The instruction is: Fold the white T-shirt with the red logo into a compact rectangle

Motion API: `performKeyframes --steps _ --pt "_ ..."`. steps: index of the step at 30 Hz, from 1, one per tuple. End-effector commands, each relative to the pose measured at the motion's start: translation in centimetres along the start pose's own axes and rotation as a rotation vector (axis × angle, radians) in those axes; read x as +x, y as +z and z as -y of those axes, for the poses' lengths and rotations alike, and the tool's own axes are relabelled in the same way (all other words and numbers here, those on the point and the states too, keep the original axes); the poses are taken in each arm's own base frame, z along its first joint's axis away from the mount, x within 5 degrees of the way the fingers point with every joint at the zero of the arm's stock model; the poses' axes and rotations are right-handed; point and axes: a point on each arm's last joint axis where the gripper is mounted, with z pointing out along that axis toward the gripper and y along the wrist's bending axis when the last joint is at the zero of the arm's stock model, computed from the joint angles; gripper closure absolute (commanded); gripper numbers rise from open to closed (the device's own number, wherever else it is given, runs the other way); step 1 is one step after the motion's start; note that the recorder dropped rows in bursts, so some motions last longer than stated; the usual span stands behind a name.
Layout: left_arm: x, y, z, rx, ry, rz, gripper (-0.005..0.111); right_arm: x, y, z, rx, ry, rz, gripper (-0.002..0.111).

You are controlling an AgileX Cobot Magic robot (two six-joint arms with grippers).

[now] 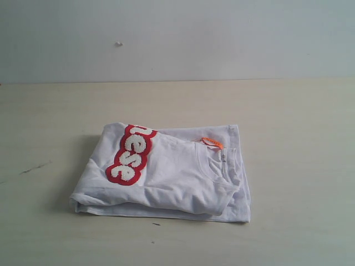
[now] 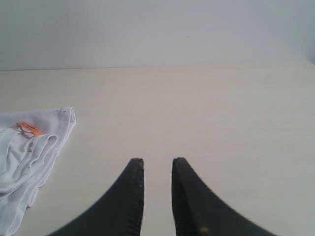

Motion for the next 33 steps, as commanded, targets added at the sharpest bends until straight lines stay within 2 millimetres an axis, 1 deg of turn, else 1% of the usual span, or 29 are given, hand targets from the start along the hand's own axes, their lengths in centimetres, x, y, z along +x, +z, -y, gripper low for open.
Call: performKeyframes --steps 1,7,13,19,22,33 --pt "-0.07 -0.01 -0.02 -0.002 0.001 0.016 0.107 -0.05 0.01 0.03 0.005 -0.028 0.021 0.086" --pt "-0.07 -0.01 -0.02 -0.002 0.001 0.016 0.107 -0.02 0.01 0.03 0.005 -0.028 0.018 0.086" --pt "-0.07 -0.01 -0.02 -0.002 0.001 0.016 0.107 0.0 0.01 0.03 0.005 0.055 0.016 0.086" --pt "-0.07 -0.01 -0.02 -0.002 0.001 0.016 0.107 0.0 0.01 0.03 0.005 0.051 0.016 0.086" --pt "-0.07 -0.01 -0.02 -0.002 0.001 0.016 0.107 0.0 0.01 0.03 0.005 -0.014 0.016 0.086" --pt "-0.07 -0.01 -0.02 -0.002 0.001 0.016 0.107 0.0 0.01 0.03 0.005 -0.014 0.016 0.086"
